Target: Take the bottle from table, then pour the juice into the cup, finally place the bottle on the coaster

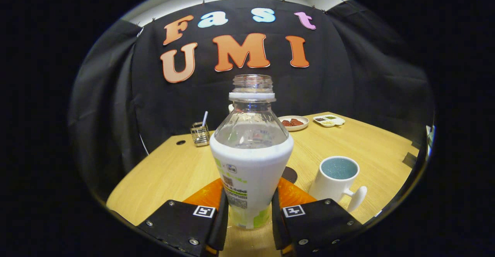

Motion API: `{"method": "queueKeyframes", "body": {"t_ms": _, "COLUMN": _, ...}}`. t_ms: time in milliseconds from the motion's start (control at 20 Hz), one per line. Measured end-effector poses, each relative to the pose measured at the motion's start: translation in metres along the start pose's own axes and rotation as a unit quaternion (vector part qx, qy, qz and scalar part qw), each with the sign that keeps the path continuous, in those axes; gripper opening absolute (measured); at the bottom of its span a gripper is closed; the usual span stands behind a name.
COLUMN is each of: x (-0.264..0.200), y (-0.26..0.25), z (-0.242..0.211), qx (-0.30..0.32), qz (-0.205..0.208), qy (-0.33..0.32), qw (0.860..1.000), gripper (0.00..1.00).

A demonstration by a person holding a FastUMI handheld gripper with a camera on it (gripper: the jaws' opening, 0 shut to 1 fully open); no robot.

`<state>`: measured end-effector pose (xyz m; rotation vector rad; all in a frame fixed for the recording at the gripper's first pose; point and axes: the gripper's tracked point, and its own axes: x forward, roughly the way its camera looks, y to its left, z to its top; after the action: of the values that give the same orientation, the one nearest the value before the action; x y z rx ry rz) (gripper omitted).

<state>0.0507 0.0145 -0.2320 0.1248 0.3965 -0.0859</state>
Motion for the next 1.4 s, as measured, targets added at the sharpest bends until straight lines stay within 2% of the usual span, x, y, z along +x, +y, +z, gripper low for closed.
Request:
{"method": "queueKeyframes", "body": {"t_ms": 250, "x": -0.003, "y": 0.011, "z": 0.023, "qx": 0.094, "qz": 0.03, "qy": -0.009, "qw": 0.995, "gripper": 0.49}}
{"method": "queueKeyframes", "body": {"t_ms": 550, "x": 0.002, "y": 0.022, "z": 0.037, "qx": 0.209, "qz": 0.055, "qy": -0.002, "qw": 0.976, "gripper": 0.48}}
{"method": "queueKeyframes", "body": {"t_ms": 700, "x": 0.005, "y": 0.028, "z": 0.042, "qx": 0.284, "qz": 0.073, "qy": -0.004, "qw": 0.956, "gripper": 0.49}}
{"method": "queueKeyframes", "body": {"t_ms": 950, "x": 0.009, "y": 0.037, "z": 0.045, "qx": 0.354, "qz": 0.085, "qy": 0.005, "qw": 0.931, "gripper": 0.5}}
{"method": "queueKeyframes", "body": {"t_ms": 1200, "x": 0.009, "y": 0.039, "z": 0.055, "qx": 0.439, "qz": 0.101, "qy": 0.001, "qw": 0.893, "gripper": 0.5}}
{"method": "queueKeyframes", "body": {"t_ms": 1400, "x": 0.015, "y": 0.034, "z": 0.055, "qx": 0.5, "qz": 0.098, "qy": 0.005, "qw": 0.861, "gripper": 0.5}}
